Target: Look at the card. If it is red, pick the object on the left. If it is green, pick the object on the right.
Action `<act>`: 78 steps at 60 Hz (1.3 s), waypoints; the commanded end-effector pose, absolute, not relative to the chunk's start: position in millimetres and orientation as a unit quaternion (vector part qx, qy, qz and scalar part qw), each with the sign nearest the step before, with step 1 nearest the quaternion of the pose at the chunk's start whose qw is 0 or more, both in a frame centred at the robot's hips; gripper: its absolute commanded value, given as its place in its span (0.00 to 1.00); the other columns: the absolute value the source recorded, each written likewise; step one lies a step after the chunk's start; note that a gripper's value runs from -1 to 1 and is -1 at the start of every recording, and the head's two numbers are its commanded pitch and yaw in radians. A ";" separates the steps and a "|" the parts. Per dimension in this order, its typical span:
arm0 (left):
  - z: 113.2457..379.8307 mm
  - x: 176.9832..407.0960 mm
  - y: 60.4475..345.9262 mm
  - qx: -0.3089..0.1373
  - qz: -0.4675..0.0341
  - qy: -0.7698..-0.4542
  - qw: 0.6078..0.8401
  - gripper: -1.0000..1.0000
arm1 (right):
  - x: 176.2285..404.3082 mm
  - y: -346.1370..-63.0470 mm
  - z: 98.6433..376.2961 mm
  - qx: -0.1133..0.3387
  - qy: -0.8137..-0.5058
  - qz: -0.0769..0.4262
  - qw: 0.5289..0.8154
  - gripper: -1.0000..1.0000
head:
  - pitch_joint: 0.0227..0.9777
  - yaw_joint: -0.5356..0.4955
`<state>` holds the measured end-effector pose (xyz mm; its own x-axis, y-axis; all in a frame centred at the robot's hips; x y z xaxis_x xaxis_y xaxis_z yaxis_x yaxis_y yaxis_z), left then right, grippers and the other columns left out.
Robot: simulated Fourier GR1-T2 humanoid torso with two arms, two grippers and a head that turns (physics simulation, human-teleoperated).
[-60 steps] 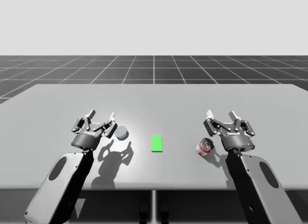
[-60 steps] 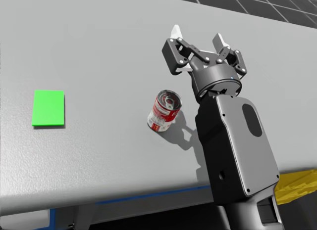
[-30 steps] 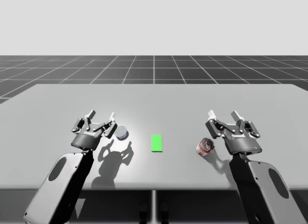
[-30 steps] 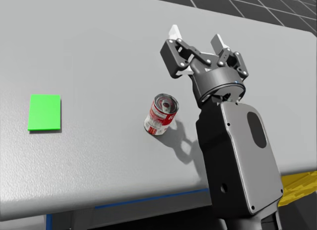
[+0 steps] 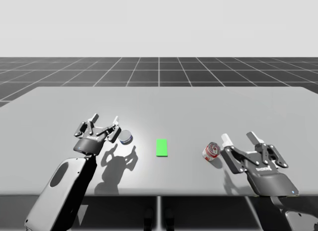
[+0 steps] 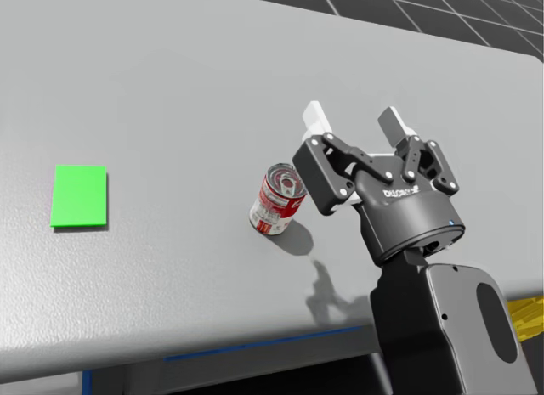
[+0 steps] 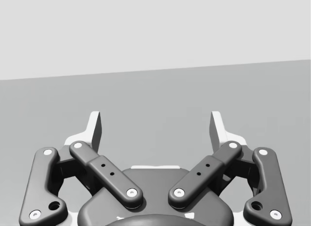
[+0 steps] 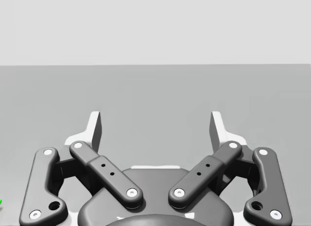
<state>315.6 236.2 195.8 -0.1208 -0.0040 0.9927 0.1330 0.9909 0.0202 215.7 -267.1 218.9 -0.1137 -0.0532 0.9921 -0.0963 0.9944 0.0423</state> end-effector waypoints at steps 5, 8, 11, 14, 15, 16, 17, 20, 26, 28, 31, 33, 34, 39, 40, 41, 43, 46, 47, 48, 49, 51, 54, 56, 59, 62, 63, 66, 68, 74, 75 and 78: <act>194.5 315.7 235.9 -0.042 -0.052 -0.746 0.663 0.00 | 175.7 -266.3 196.3 0.085 -0.731 0.033 0.676 0.00 | 0.91 0.13; 194.2 315.7 235.8 -0.042 -0.052 -0.746 0.663 0.00 | 170.6 -266.7 191.2 0.093 -0.727 0.033 0.679 0.00 | 0.91 0.13; 193.8 315.8 235.7 -0.041 -0.053 -0.746 0.663 0.00 | 166.2 -267.8 183.5 0.087 -0.726 0.038 0.682 0.00 | 0.91 0.13; 193.6 315.9 235.7 -0.041 -0.053 -0.745 0.663 0.00 | 164.5 -268.7 178.7 0.084 -0.724 0.041 0.684 0.00 | 0.91 0.13; 193.6 315.9 235.6 -0.041 -0.053 -0.745 0.663 0.00 | 164.2 -268.9 177.1 0.085 -0.722 0.042 0.685 0.00 | 0.91 0.13; 193.5 315.8 235.6 -0.041 -0.053 -0.745 0.663 0.00 | 163.4 -269.5 174.1 0.085 -0.721 0.043 0.687 0.00 | 0.91 0.13; 193.5 315.8 235.6 -0.041 -0.053 -0.745 0.663 0.00 | 163.1 -269.7 170.9 0.082 -0.719 0.044 0.688 0.00 | 0.91 0.13; 193.3 315.8 235.5 -0.040 -0.053 -0.745 0.663 0.00 | 163.4 -269.8 163.9 0.080 -0.716 0.047 0.692 0.00 | 0.91 0.13; 192.5 316.3 235.3 -0.039 -0.054 -0.745 0.664 0.00 | 165.0 -267.8 150.1 0.084 -0.709 0.055 0.698 0.00 | 0.91 0.14; 192.2 316.3 235.3 -0.039 -0.054 -0.745 0.664 0.00 | 165.9 -266.7 145.8 0.087 -0.707 0.058 0.699 0.00 | 0.92 0.14; 191.8 316.3 235.1 -0.038 -0.054 -0.744 0.664 0.00 | 167.5 -265.0 140.6 0.092 -0.704 0.058 0.702 0.00 | 0.92 0.14; 191.7 316.3 235.0 -0.038 -0.054 -0.744 0.665 0.00 | 168.3 -264.3 138.9 0.093 -0.702 0.059 0.703 0.00 | 0.92 0.14; 191.6 316.5 235.0 -0.038 -0.054 -0.744 0.665 0.00 | 169.9 -263.6 136.4 0.094 -0.701 0.059 0.705 0.00 | 0.92 0.14; 191.5 316.6 234.9 -0.038 -0.055 -0.744 0.665 0.00 | 174.7 -262.2 131.1 0.093 -0.696 0.058 0.710 0.00 | 0.92 0.14; 191.6 316.5 234.8 -0.038 -0.055 -0.744 0.665 0.00 | 175.5 -262.1 130.3 0.091 -0.695 0.058 0.710 0.00 | 0.92 0.14; 191.6 316.6 234.9 -0.038 -0.055 -0.744 0.665 0.00 | 176.5 -262.1 129.3 0.090 -0.695 0.058 0.711 0.00 | 0.92 0.14; 191.6 316.6 235.0 -0.038 -0.054 -0.744 0.664 0.00 | 179.5 -262.0 126.6 0.090 -0.692 0.057 0.714 0.00 | 0.92 0.14; 191.8 316.6 235.1 -0.038 -0.054 -0.745 0.664 0.00 | 185.3 -262.1 121.3 0.085 -0.688 0.055 0.719 0.00 | 0.92 0.14; 191.9 316.6 235.1 -0.038 -0.054 -0.745 0.664 0.00 | 186.3 -262.2 120.3 0.083 -0.688 0.055 0.719 0.00 | 0.92 0.14; 191.9 316.6 235.1 -0.038 -0.054 -0.745 0.664 0.00 | 186.3 -262.2 120.3 0.083 -0.688 0.055 0.719 0.00 | 0.92 0.14; 192.1 316.5 235.2 -0.038 -0.054 -0.745 0.664 0.00 | 188.5 -262.5 118.3 0.083 -0.686 0.054 0.721 0.00 | 0.92 0.14; 192.2 316.6 235.4 -0.038 -0.054 -0.745 0.664 0.00 | 191.6 -262.8 115.6 0.082 -0.683 0.053 0.723 0.00 | 0.92 0.14; 192.5 316.5 235.4 -0.038 -0.053 -0.745 0.664 0.00 | 196.8 -263.0 111.8 0.079 -0.680 0.054 0.727 0.00 | 0.92 0.15; 192.5 316.5 235.4 -0.038 -0.053 -0.745 0.664 0.00 | 198.5 -262.5 110.8 0.080 -0.679 0.054 0.728 0.00 | 0.92 0.15; 192.7 316.4 235.4 -0.036 -0.053 -0.746 0.663 0.00 | 202.7 -261.0 108.8 0.081 -0.676 0.058 0.730 0.00 | 0.92 0.15; 192.9 316.4 235.4 -0.035 -0.054 -0.746 0.663 0.00 | 207.0 -258.8 108.2 0.084 -0.674 0.061 0.731 0.00 | 0.92 0.15; 192.9 316.3 235.3 -0.035 -0.054 -0.746 0.662 0.00 | 207.7 -258.2 108.3 0.084 -0.674 0.061 0.732 0.00 | 0.92 0.15; 193.0 316.3 235.7 -0.034 -0.054 -0.747 0.662 0.00 | 211.1 -256.3 108.5 0.084 -0.674 0.064 0.732 0.00 | 0.92 0.15; 193.1 316.3 235.9 -0.034 -0.054 -0.747 0.662 0.00 | 213.1 -255.5 108.6 0.085 -0.673 0.064 0.732 0.00 | 0.92 0.16; 193.3 316.2 236.4 -0.034 -0.054 -0.747 0.662 0.00 | 220.7 -253.2 106.9 0.083 -0.670 0.068 0.735 0.00 | 0.92 0.16; 193.4 316.1 236.4 -0.034 -0.054 -0.747 0.662 0.00 | 222.7 -253.0 106.1 0.081 -0.669 0.068 0.735 0.00 | 0.93 0.16; 193.8 315.9 236.6 -0.034 -0.053 -0.747 0.661 0.00 | 226.6 -252.3 104.6 0.078 -0.668 0.071 0.736 0.00 | 0.93 0.17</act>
